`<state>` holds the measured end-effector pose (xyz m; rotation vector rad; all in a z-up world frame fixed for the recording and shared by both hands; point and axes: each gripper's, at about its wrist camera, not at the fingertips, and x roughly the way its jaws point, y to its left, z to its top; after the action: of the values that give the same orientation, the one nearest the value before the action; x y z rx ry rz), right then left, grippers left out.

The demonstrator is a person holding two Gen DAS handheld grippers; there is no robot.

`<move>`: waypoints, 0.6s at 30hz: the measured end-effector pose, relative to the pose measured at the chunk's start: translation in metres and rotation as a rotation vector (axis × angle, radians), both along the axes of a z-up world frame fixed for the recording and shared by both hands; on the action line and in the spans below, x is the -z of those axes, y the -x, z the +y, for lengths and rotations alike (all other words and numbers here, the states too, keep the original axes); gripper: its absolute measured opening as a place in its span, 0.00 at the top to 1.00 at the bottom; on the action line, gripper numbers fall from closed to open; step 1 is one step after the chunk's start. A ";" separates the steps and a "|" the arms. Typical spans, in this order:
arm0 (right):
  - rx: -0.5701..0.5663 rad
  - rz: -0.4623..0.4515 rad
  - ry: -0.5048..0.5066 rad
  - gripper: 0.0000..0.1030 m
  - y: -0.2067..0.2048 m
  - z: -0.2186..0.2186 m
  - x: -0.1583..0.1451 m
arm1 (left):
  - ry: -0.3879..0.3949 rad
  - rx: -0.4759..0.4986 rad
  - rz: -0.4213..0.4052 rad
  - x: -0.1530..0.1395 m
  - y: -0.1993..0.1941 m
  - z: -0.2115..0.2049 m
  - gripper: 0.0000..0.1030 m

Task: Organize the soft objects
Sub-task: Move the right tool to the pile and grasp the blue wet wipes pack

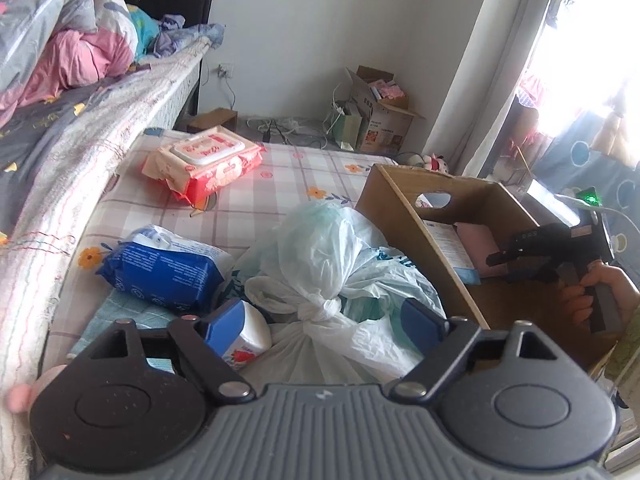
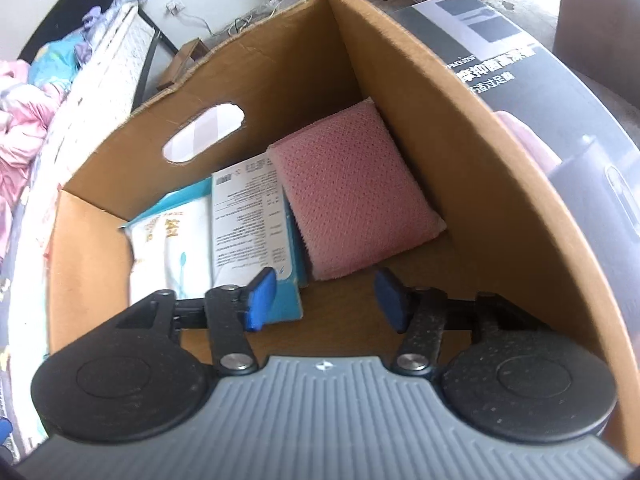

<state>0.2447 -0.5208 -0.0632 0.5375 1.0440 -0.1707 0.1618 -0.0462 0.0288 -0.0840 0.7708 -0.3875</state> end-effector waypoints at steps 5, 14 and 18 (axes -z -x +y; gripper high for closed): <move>-0.018 -0.048 0.014 0.39 0.030 0.013 -0.026 | -0.028 -0.013 -0.056 -0.009 0.023 0.018 0.11; -0.149 -0.229 -0.076 0.38 0.084 0.064 -0.091 | -0.042 -0.072 -0.081 -0.009 0.057 0.055 0.09; -0.264 -0.262 -0.106 0.38 0.086 0.103 -0.106 | -0.046 -0.095 -0.070 -0.006 0.064 0.066 0.09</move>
<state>0.1583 -0.4173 0.0428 0.4971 0.8607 0.1847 0.0982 0.0199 0.0351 -0.0634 0.7038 -0.2814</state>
